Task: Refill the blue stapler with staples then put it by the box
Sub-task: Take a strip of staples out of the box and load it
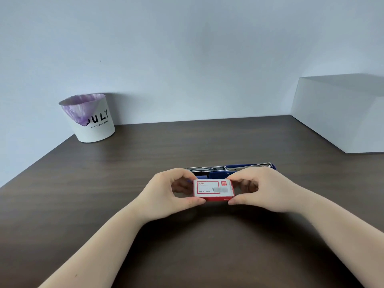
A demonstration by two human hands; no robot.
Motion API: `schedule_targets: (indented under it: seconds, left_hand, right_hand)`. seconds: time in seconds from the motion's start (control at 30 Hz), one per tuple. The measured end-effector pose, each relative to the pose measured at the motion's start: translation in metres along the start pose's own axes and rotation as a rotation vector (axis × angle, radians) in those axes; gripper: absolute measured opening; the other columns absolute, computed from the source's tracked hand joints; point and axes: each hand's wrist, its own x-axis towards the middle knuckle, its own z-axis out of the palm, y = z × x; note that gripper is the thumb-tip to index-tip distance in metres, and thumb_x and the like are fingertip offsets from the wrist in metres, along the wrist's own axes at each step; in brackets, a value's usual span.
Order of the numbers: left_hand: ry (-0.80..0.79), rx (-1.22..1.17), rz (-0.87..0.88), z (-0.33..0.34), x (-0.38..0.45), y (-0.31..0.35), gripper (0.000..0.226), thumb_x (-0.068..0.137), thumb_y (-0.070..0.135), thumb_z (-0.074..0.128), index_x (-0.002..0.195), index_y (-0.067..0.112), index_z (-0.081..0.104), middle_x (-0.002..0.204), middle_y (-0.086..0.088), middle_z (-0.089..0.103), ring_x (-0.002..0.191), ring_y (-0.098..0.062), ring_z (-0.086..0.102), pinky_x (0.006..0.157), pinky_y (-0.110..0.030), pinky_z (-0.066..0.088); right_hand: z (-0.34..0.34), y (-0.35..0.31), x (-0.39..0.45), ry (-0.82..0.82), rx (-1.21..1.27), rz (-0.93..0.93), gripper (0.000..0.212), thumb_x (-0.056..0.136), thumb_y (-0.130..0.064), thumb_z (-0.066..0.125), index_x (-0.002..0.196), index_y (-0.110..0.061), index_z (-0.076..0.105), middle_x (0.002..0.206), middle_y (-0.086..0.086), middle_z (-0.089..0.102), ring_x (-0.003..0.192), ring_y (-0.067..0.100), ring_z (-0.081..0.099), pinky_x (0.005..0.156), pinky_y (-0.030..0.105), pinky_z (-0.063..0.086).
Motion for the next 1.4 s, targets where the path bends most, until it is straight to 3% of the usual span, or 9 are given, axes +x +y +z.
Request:
schedule_targets:
  seconds: [0.17,0.3,0.5,0.67,0.77,0.9,1.13,1.27,1.4]
  left_hand:
    - [0.010,-0.120,-0.024,0.000,0.000,0.000,0.039,0.063,0.006,0.083,0.094,0.013,0.061,0.096,-0.002,0.076,0.084,-0.015,0.073,0.077,-0.024,0.058]
    - [0.024,-0.171,0.012,0.001,0.001,0.001,0.038,0.065,-0.002,0.080,0.095,0.008,0.058,0.096,-0.009,0.073,0.083,-0.018,0.072,0.076,-0.022,0.057]
    - [0.064,-0.301,0.020,-0.006,0.000,0.006,0.036,0.067,-0.006,0.076,0.096,0.009,0.062,0.092,-0.003,0.074,0.086,-0.016,0.071,0.077,-0.020,0.056]
    - [-0.062,-0.245,-0.040,0.000,-0.001,0.010,0.078,0.061,-0.006,0.081,0.124,0.028,0.051,0.124,0.008,0.060,0.096,-0.014,0.068,0.078,-0.023,0.056]
    - [-0.040,-0.172,-0.047,0.006,0.000,0.011,0.061,0.063,0.003,0.082,0.113,0.031,0.061,0.115,0.005,0.070,0.098,-0.011,0.069,0.085,-0.023,0.055]
    - [0.031,-0.208,-0.036,-0.002,-0.002,0.012,0.046,0.066,0.000,0.079,0.102,0.025,0.067,0.104,0.008,0.075,0.092,-0.012,0.071,0.080,-0.017,0.054]
    - [0.050,-0.147,0.058,-0.012,-0.003,0.024,0.040,0.067,0.003,0.080,0.100,0.022,0.067,0.099,0.004,0.075,0.091,-0.014,0.071,0.081,-0.019,0.055]
    - [0.025,-0.068,0.109,-0.017,-0.001,0.028,0.038,0.065,0.012,0.080,0.099,0.024,0.067,0.100,0.007,0.073,0.093,-0.015,0.070,0.083,-0.019,0.055]
    - [-0.005,-0.035,0.045,-0.015,0.000,0.025,0.041,0.066,0.008,0.082,0.101,0.023,0.067,0.101,0.007,0.074,0.092,-0.013,0.071,0.084,-0.022,0.057]
  right_hand:
    - [-0.003,0.001,-0.002,0.046,0.047,-0.020,0.037,0.071,-0.036,0.078,0.105,-0.040,0.065,0.098,-0.023,0.068,0.082,0.003,0.062,0.068,0.011,0.049]
    - [-0.003,0.002,-0.001,0.058,0.053,-0.014,0.037,0.071,-0.033,0.079,0.101,-0.042,0.059,0.091,-0.015,0.068,0.068,-0.002,0.056,0.060,0.008,0.044]
    - [-0.008,0.009,-0.002,0.060,0.057,0.003,0.034,0.072,-0.030,0.078,0.102,-0.031,0.062,0.088,-0.010,0.068,0.063,0.001,0.056,0.060,0.013,0.046]
    - [-0.007,0.009,-0.002,0.064,0.123,-0.014,0.031,0.074,-0.027,0.077,0.102,-0.030,0.063,0.089,-0.010,0.072,0.064,0.001,0.058,0.063,0.013,0.047]
    - [-0.006,0.009,-0.004,0.046,0.132,-0.019,0.032,0.075,-0.026,0.076,0.103,-0.031,0.063,0.092,-0.010,0.074,0.068,0.001,0.061,0.065,0.012,0.048]
    - [-0.010,0.010,-0.005,0.053,0.188,-0.011,0.031,0.075,-0.021,0.077,0.101,-0.029,0.063,0.089,-0.006,0.074,0.069,0.005,0.060,0.069,0.019,0.050]
    - [-0.005,0.009,-0.003,-0.021,0.308,0.073,0.036,0.076,-0.017,0.076,0.107,-0.028,0.061,0.094,-0.001,0.076,0.076,0.010,0.065,0.070,0.016,0.051]
    - [-0.001,0.007,0.001,-0.017,0.181,0.077,0.038,0.076,-0.021,0.076,0.110,-0.029,0.061,0.093,-0.003,0.076,0.080,0.012,0.068,0.080,0.024,0.054]
    - [-0.004,0.007,0.000,-0.011,0.099,0.094,0.048,0.072,-0.028,0.078,0.111,-0.042,0.053,0.090,-0.008,0.072,0.070,0.002,0.062,0.074,0.020,0.052]
